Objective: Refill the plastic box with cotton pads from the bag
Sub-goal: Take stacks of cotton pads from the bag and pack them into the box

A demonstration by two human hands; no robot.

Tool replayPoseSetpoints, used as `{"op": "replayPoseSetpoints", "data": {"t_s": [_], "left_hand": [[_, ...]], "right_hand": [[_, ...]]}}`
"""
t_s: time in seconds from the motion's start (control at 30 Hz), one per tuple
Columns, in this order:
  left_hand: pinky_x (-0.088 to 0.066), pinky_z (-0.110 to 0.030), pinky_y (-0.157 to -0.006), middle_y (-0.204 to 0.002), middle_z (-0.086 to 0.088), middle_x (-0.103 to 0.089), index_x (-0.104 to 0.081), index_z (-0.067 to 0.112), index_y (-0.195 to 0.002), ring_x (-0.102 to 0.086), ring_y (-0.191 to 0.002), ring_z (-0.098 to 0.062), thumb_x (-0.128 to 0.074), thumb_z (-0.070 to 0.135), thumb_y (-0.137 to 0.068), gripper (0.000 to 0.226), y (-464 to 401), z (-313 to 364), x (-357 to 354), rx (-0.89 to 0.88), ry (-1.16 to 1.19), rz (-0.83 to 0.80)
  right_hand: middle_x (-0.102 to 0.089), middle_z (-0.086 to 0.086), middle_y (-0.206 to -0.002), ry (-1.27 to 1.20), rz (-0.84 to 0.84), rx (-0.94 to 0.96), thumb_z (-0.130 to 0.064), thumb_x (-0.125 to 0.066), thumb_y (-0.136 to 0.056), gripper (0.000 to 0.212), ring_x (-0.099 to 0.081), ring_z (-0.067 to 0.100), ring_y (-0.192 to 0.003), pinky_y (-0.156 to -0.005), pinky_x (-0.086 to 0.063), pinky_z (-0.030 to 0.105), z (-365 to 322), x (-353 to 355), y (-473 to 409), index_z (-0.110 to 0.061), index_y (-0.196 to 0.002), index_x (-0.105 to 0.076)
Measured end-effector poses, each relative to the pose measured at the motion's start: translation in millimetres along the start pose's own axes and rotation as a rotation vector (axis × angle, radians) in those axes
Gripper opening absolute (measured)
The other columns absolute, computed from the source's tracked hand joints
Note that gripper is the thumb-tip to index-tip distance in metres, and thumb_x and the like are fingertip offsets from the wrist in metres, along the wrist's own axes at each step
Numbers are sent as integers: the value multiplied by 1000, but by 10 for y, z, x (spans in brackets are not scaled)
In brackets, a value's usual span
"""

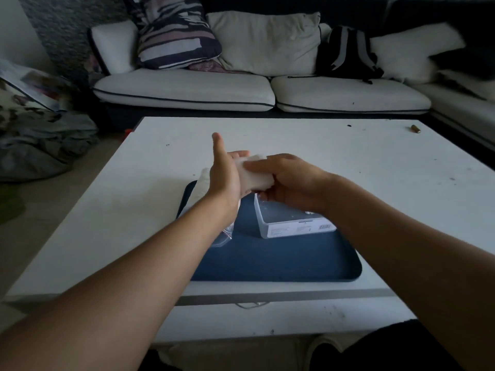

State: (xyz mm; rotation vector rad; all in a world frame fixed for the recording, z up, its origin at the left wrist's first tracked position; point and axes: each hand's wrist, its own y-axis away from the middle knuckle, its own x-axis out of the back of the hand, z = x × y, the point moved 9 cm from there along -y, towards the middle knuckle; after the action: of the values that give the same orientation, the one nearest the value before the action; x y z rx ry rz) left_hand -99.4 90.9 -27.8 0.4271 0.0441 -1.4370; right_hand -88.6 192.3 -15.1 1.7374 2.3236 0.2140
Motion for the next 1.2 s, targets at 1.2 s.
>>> {"op": "replayPoseSetpoints", "data": {"t_s": [1.2], "left_hand": [[-51, -40, -95, -121, 3, -67, -71, 23, -112, -58, -115, -17, -67, 40, -91, 27, 128, -533, -329, -599, -1594, -677]], "right_hand": [[-66, 4, -78, 1149, 742, -96, -47, -89, -65, 51, -62, 19, -68, -55, -50, 27, 110, 1449, -232, -8, -85, -64]]}}
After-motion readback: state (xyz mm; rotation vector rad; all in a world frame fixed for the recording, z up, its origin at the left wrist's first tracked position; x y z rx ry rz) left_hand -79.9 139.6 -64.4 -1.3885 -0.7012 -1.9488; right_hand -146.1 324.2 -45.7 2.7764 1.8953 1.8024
